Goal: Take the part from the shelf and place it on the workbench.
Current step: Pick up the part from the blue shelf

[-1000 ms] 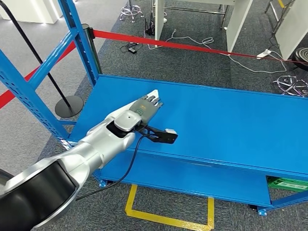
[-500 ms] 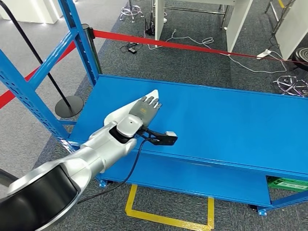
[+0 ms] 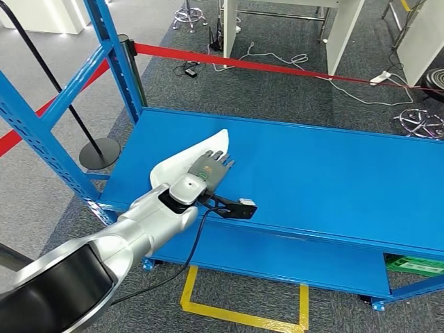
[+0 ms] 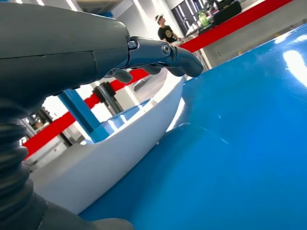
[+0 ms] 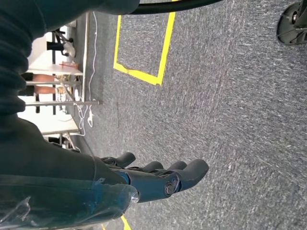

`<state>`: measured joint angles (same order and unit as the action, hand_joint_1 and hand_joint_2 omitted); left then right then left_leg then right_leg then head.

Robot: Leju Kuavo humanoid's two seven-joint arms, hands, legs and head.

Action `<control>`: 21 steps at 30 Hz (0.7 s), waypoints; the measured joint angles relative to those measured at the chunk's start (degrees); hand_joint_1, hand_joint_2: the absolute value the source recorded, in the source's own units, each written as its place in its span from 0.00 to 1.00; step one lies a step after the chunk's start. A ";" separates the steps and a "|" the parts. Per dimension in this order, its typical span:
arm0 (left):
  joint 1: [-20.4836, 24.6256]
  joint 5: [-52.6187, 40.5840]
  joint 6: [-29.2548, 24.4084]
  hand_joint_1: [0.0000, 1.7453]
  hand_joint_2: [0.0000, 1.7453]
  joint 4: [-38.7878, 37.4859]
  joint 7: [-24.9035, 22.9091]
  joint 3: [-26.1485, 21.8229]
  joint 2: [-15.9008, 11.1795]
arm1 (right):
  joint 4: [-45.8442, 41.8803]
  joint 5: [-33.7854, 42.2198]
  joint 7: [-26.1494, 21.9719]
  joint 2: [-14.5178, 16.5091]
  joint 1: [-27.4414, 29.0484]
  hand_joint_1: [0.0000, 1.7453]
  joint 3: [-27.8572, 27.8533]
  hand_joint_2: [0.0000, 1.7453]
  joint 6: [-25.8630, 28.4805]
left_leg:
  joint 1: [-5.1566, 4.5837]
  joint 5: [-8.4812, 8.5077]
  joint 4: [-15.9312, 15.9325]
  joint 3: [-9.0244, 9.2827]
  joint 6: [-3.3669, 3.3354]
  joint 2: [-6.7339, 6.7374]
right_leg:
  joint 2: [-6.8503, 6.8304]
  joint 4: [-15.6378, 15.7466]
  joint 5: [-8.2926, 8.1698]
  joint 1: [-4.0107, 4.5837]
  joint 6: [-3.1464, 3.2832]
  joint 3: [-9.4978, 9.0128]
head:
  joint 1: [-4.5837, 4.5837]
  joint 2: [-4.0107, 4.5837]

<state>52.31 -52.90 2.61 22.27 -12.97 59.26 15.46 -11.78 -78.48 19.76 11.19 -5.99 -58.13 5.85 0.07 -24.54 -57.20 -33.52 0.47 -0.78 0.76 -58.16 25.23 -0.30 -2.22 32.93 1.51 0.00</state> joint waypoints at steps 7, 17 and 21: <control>-1.66 -0.59 -1.66 0.00 1.00 -0.06 -1.43 -3.01 -0.69 | 0.00 0.05 0.28 0.00 0.03 0.00 -0.88 1.00 0.25 | 0.00 0.00 0.00 0.00 0.00 0.00 | 0.00 0.00 0.00 0.00 0.00 0.00 | 0.00 0.00; -1.76 -0.78 -1.94 0.00 1.00 -0.06 -1.59 -3.67 -0.89 | 0.00 -0.01 0.28 0.00 0.03 0.00 -0.97 1.00 0.25 | 0.00 0.00 0.00 0.00 0.00 0.00 | 0.00 0.00 0.00 0.00 0.00 -0.01 | 0.00 0.00; -1.85 -0.84 -2.00 0.00 1.00 -0.06 -1.61 -4.06 -1.11 | 0.00 -0.01 0.28 0.00 0.03 0.00 -1.04 1.00 0.25 | 0.00 0.00 0.00 0.00 0.00 0.00 | 0.00 0.00 0.00 0.00 0.00 -0.01 | -0.01 0.00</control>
<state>50.46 -53.74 0.60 22.21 -14.58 55.20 14.35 -11.78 -78.49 20.04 11.19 -5.97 -59.18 6.10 0.07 -24.54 -57.20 -33.52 0.47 -0.78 0.76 -58.16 25.24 -0.30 -2.22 32.92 1.50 0.00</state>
